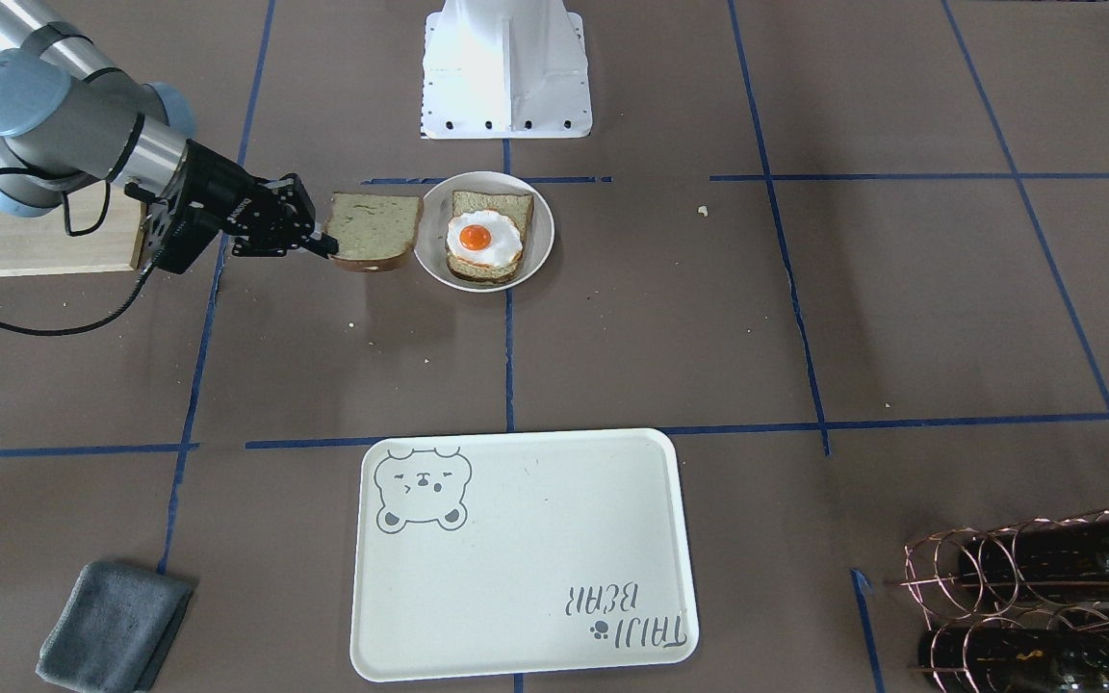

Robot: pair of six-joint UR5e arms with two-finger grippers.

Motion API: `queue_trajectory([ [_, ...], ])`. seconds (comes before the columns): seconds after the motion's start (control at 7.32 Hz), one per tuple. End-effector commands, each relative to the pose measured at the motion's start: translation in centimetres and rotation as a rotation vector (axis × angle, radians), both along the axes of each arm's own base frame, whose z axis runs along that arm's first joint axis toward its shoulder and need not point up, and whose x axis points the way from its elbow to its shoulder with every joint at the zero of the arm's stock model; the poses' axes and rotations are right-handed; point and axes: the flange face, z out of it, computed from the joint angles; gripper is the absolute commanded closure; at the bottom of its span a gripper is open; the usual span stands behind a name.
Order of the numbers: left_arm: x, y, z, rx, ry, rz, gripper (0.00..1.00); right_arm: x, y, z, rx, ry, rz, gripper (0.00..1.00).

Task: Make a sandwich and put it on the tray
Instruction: 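Lift the bread slice with the right gripper and carry it over the plate, then lower the bread onto the egg toast and open the right gripper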

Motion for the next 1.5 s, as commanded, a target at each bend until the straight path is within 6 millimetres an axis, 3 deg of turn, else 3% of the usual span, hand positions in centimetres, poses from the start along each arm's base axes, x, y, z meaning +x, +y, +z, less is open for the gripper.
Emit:
queue_trajectory([
  [0.0, 0.0, 0.0, 0.0, -0.002, 0.000, -0.001, 0.00, -7.1, 2.8, -5.1, -0.099, -0.030, 0.053, 1.00],
  [0.14, 0.0, 0.0, 0.0, -0.002, 0.000, -0.001, 0.00, -9.5, 3.7, -6.4, -0.107, -0.010, 0.081, 1.00],
  [0.27, 0.0, 0.0, 0.0, -0.002, 0.000, -0.001, 0.00, -10.7, 4.0, -7.3, -0.114, 0.006, 0.073, 1.00],
  [0.82, 0.0, -0.1, -0.1, 0.002, 0.002, -0.001, 0.00, -10.8, 4.6, -5.2, -0.111, 0.043, 0.051, 1.00],
  [1.23, 0.0, -0.1, -0.1, 0.002, 0.002, -0.001, 0.00, -10.5, 4.3, -4.8, -0.087, 0.054, 0.056, 1.00],
  [1.37, 0.0, -0.1, -0.1, 0.002, 0.002, -0.001, 0.00, -10.5, 4.3, -4.6, -0.088, 0.057, 0.066, 0.57],
])
